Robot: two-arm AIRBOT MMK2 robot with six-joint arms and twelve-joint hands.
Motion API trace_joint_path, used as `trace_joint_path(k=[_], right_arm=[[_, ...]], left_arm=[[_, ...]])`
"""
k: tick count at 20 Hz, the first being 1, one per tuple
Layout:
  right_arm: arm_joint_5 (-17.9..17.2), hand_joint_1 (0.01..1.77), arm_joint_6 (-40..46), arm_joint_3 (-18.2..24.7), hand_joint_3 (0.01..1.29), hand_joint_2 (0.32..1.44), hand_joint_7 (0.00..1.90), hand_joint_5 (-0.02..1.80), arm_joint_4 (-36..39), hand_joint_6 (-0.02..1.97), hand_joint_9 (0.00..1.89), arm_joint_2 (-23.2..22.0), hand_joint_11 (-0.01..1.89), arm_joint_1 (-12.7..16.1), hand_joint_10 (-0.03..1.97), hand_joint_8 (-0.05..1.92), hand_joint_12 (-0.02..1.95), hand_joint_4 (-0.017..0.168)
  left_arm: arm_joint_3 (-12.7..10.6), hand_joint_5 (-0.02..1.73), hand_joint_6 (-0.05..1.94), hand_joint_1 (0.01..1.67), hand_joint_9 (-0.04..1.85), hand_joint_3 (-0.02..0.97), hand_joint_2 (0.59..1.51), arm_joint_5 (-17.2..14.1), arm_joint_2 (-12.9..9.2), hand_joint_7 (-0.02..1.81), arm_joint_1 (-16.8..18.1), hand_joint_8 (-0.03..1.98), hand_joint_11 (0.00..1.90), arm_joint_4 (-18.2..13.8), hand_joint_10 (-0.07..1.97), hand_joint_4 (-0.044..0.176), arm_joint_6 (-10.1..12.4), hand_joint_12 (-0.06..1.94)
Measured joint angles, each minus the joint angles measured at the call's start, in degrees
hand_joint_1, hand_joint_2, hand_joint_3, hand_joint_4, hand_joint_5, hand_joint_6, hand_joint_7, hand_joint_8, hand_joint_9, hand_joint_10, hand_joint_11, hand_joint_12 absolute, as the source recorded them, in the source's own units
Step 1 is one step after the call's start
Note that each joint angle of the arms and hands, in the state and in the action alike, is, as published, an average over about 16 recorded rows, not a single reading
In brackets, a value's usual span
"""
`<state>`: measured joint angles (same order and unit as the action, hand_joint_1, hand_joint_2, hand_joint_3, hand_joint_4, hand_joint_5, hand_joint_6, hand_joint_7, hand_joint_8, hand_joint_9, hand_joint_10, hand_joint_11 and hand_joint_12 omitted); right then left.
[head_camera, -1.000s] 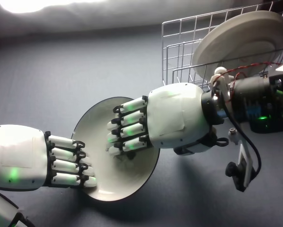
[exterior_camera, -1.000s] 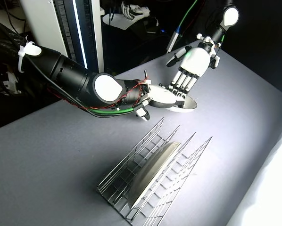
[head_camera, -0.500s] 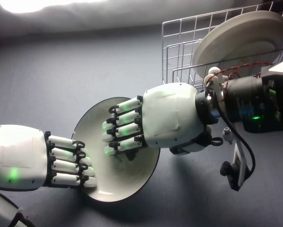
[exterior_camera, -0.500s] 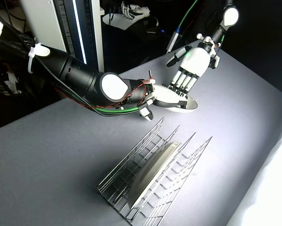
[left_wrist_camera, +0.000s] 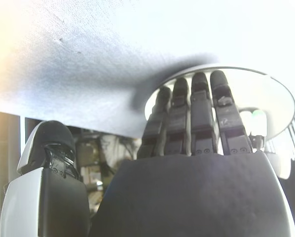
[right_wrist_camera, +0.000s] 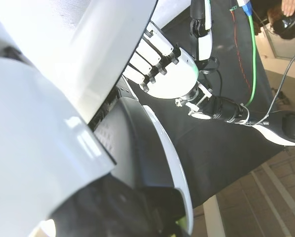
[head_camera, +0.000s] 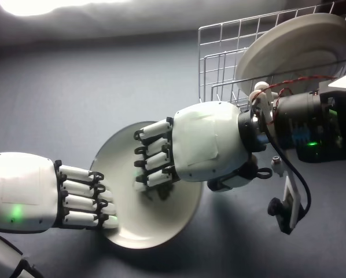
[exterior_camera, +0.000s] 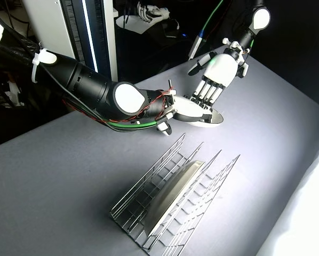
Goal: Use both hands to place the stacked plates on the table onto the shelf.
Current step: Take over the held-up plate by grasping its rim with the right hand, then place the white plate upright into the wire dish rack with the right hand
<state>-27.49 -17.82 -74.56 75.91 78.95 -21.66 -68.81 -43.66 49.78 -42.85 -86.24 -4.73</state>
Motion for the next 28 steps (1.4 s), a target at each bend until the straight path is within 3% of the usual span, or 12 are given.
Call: trace_joint_path(k=[7, 15, 21, 28], right_arm=[[-1.3, 1.22, 0.0, 0.0, 0.01, 0.96, 0.59, 0.57, -0.7, 0.04, 0.68, -0.1, 0.39, 0.0, 0.06, 0.12, 1.11, -0.001], [-2.2, 1.25, -0.1, 0.5, 0.01, 0.95, 0.90, 0.83, -1.3, 0.09, 1.15, -1.3, 0.78, 0.7, 0.05, 0.43, 1.08, 0.009], [-2.1, 1.24, -0.4, 2.6, 0.01, 0.95, 1.00, 0.89, -3.4, 0.19, 1.26, -3.9, 0.82, 2.2, 0.03, 0.64, 1.08, 0.018], [-2.8, 1.23, -0.9, 7.1, 0.01, 0.96, 1.08, 0.99, -9.7, 0.47, 1.29, -7.9, 0.80, 4.0, 0.03, 0.75, 1.09, 0.019]], left_arm=[[-0.1, 0.11, -0.02, 0.01, 0.14, 0.012, 1.116, -0.4, -0.5, 0.14, 1.8, -0.01, 0.01, 1.4, 0.00, -0.008, 0.4, 0.34], [-0.3, 0.15, 0.00, 0.01, 0.17, 0.012, 1.115, -1.7, -2.5, 0.18, 9.3, 0.00, 0.01, 4.9, 0.01, -0.002, 1.3, 0.39], [-0.8, 0.17, 0.02, 0.01, 0.17, 0.012, 1.114, -0.6, -4.1, 0.18, 15.7, 0.00, 0.02, 6.0, 0.01, 0.003, 0.7, 0.38], [-0.7, 0.18, 0.01, 0.02, 0.17, 0.012, 1.111, 3.3, -5.0, 0.20, 19.3, 0.00, 0.02, 2.3, 0.01, 0.004, -1.2, 0.39]])
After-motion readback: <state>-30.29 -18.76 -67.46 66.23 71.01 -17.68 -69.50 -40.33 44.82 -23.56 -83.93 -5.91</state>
